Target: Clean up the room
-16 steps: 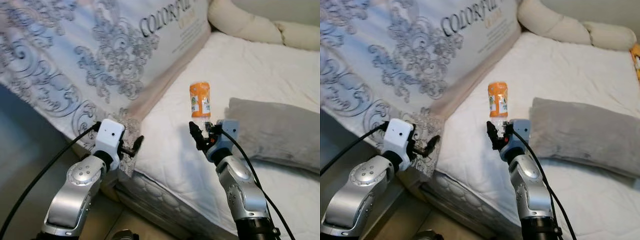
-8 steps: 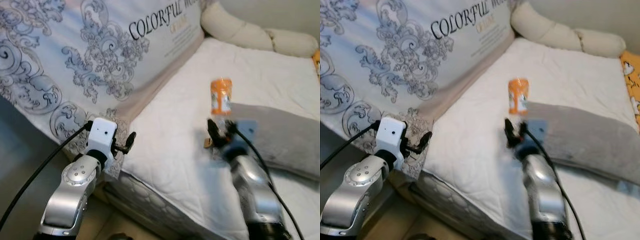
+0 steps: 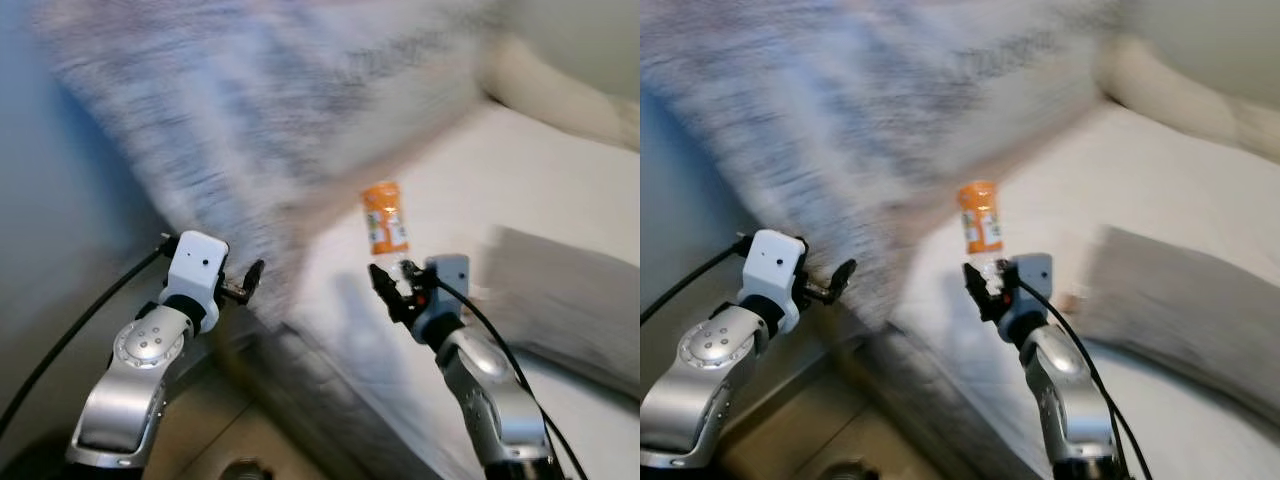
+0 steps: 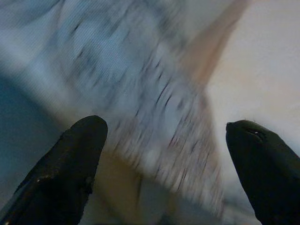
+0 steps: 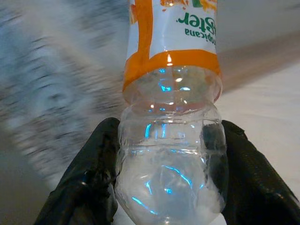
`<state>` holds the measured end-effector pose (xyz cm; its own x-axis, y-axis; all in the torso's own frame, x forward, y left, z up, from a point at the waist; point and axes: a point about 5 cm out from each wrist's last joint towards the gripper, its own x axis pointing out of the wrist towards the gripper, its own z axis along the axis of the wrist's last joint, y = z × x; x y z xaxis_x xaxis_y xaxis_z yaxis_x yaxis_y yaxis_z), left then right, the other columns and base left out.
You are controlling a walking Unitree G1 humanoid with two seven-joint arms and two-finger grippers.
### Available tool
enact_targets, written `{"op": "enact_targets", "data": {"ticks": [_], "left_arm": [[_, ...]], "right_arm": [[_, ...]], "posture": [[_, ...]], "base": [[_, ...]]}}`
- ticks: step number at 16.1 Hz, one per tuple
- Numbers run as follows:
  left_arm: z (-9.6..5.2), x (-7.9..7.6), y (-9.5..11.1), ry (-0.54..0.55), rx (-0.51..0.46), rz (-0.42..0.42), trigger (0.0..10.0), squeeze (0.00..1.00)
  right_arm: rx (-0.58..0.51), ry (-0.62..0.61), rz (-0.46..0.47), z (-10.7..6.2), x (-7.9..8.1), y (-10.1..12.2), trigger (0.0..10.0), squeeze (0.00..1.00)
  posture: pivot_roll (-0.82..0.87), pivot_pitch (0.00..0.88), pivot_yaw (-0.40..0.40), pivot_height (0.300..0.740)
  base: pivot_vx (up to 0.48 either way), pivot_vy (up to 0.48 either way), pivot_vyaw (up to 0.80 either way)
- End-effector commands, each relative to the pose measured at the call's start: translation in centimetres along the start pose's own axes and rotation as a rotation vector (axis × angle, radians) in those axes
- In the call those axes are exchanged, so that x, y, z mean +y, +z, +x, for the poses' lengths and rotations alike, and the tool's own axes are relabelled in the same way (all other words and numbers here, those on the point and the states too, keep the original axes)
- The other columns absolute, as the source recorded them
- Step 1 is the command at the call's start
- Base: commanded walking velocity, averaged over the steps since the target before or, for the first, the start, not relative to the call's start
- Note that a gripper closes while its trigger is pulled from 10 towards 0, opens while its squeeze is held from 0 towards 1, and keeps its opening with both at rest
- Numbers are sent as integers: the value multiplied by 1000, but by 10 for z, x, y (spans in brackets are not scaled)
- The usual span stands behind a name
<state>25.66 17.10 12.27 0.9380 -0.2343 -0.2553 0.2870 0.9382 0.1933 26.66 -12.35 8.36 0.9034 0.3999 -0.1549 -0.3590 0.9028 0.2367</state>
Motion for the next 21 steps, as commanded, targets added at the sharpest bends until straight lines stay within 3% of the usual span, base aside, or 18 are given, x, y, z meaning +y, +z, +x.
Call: {"op": "enact_targets", "data": {"ticks": [1, 7, 10, 14, 21], "left_arm": [[0, -3, 4, -9, -8, 12, 10000, 0], [2, -1, 4, -10, 4, 45, 10000, 0], [3, 2, 4, -21, 14, 52, 10000, 0], [5, 7, 4, -3, 62, -18, 10000, 0], [5, 6, -1, 47, 41, 14, 10000, 0]], "right_arm": [[14, -4, 18, -1, -4, -1, 10000, 0], [20, 30, 76, -2, -3, -4, 10000, 0], [8, 111, 81, -4, 3, -4, 10000, 0], [20, 84, 89, 0, 0, -7, 10000, 0], [38, 16, 7, 0, -4, -12, 10000, 0]], "posture": [[31, 0, -24, 740], [22, 0, -15, 740], [8, 0, 26, 740], [-2, 0, 59, 740], [-14, 0, 33, 740]], "base": [[0, 0, 800], [0, 0, 800], [0, 0, 800], [0, 0, 800], [0, 0, 800]]}}
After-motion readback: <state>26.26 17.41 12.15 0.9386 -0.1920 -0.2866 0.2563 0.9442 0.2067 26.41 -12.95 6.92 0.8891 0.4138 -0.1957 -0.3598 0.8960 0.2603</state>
